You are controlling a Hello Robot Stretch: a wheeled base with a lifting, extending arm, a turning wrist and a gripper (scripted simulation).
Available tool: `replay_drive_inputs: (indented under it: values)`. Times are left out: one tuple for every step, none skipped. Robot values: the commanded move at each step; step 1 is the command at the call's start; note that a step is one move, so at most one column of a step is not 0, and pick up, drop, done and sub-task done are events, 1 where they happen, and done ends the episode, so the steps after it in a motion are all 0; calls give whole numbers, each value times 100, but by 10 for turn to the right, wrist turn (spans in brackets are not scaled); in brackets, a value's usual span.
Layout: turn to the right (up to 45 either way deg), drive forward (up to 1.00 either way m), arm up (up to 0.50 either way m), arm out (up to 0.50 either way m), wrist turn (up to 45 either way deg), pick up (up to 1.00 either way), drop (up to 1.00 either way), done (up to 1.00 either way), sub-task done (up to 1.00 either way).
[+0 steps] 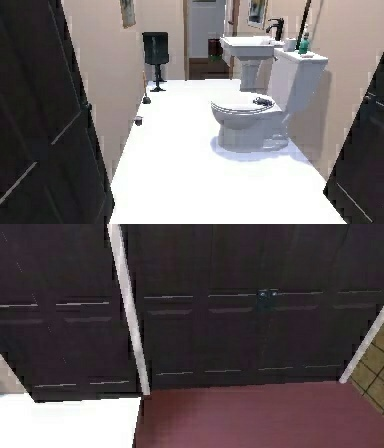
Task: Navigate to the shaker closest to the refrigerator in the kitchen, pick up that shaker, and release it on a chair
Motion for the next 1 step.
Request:
replay_drive_inputs:
  values:
    - [0,15,0,0,0,0,0,0,0]
